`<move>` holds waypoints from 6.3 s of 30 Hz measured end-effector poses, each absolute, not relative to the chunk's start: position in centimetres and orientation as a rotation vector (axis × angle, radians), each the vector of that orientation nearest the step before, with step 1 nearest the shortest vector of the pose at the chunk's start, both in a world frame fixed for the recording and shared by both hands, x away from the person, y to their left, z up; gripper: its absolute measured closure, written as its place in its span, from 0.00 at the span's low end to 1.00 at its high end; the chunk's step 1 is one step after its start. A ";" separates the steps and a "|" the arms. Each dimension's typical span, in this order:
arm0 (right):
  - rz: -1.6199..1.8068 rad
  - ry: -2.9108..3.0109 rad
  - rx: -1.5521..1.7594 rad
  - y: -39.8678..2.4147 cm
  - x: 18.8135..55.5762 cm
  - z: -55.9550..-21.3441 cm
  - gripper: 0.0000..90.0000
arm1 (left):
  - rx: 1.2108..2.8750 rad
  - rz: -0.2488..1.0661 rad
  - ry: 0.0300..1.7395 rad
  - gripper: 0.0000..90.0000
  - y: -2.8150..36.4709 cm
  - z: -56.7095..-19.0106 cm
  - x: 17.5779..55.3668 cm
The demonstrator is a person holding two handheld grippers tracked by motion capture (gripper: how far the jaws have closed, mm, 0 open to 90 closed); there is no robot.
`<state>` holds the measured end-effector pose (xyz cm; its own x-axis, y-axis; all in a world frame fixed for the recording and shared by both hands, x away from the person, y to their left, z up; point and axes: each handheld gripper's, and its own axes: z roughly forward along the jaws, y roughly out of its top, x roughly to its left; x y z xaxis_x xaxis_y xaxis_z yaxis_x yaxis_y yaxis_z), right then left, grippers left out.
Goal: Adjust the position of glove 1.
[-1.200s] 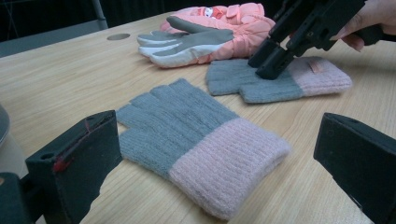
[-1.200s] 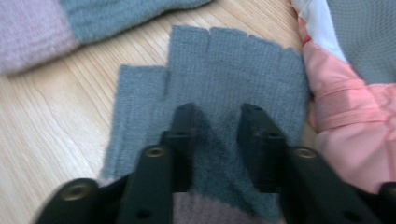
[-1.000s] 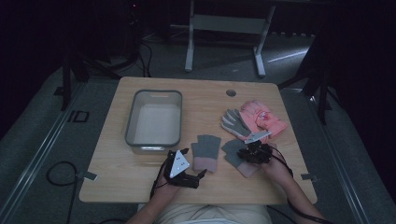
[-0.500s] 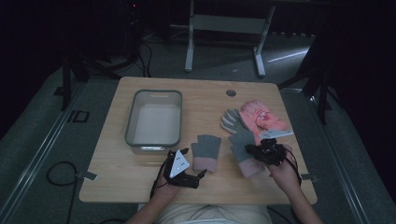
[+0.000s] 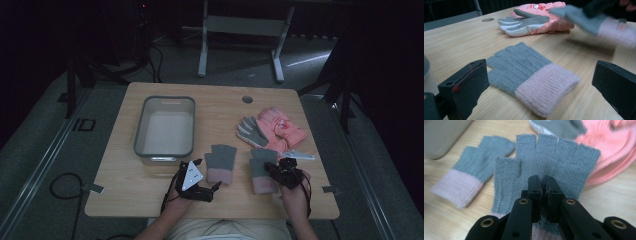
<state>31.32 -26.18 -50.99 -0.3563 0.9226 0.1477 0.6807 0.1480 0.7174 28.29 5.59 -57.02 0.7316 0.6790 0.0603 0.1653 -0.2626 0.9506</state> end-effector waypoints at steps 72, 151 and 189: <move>0.984 2.295 1.149 -25.4 32.6 -50.9 0.94 | 1.810 0.559 0.647 0.00 5.5 -57.0 28.2; 1.139 2.326 1.418 -14.0 36.3 -54.8 0.89 | 1.823 0.570 0.629 0.00 5.4 -57.0 28.1; 1.176 2.389 1.515 -19.1 42.0 -54.3 0.57 | 2.316 0.593 0.240 0.28 1.5 -56.5 30.3</move>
<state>42.01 -19.13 -54.32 -0.5086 0.7998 0.3189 0.7404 0.2172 0.6360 30.33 1.52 -56.53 0.8768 0.3335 0.3464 0.0009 -0.7215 0.6924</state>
